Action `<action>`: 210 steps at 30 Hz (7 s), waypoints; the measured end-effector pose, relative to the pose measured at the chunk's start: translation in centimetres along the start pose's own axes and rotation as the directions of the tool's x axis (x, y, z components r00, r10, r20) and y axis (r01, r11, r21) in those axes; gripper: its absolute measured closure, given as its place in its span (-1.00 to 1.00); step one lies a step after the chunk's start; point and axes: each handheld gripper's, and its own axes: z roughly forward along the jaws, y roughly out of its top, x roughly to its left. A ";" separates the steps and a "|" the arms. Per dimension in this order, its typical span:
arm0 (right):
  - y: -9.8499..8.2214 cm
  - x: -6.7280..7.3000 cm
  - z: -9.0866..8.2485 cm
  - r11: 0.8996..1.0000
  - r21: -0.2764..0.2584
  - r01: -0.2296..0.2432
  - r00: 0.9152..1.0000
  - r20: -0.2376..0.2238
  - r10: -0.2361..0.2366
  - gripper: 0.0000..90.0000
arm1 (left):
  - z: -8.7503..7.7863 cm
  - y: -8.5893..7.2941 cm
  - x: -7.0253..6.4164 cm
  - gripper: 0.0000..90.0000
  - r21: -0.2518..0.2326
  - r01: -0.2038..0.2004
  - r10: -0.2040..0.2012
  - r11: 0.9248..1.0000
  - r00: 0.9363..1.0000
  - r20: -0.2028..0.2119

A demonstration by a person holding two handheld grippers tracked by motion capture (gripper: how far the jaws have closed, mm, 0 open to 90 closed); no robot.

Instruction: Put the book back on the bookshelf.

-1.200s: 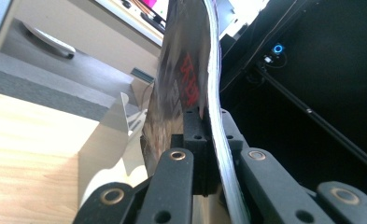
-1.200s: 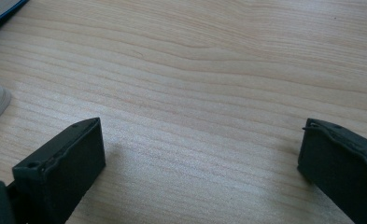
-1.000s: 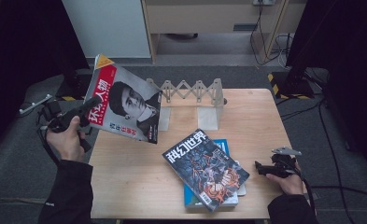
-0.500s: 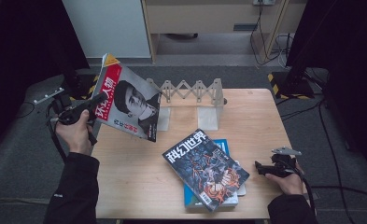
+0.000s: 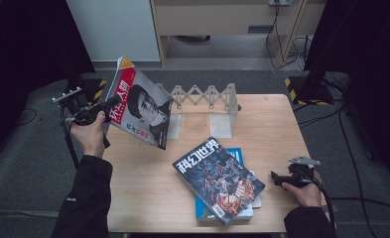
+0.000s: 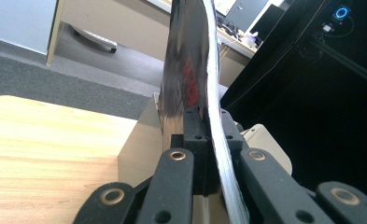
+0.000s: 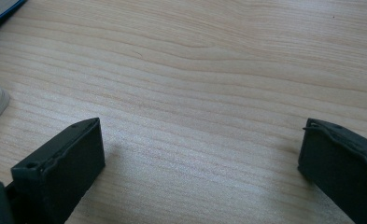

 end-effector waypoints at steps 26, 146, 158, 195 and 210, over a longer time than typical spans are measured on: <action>0.0 0.0 0.0 1.000 0.000 0.001 1.000 0.001 -0.001 -0.99 | 3.6 0.1 -2.1 0.91 0.080 -0.109 0.117 0.991 0.988 -0.100; 0.1 0.1 0.1 1.000 0.002 0.018 1.000 -0.014 -0.018 -0.99 | 11.9 -0.2 -5.1 0.92 0.227 -0.263 0.332 0.938 0.872 -0.360; 0.1 0.2 0.1 1.000 0.001 0.018 1.000 -0.014 -0.018 -0.99 | 11.1 -0.2 -5.8 0.92 0.210 -0.288 0.350 0.934 0.855 -0.383; 0.1 0.2 0.1 1.000 0.001 0.014 1.000 -0.014 -0.014 -0.99 | 7.9 -0.6 -5.4 0.30 0.058 -0.323 0.328 0.944 0.916 -0.230; 0.1 0.2 0.1 1.000 -0.002 0.010 1.000 -0.012 -0.010 -0.95 | 3.7 -2.1 -5.7 0.06 -0.021 -0.360 0.355 0.933 0.926 -0.129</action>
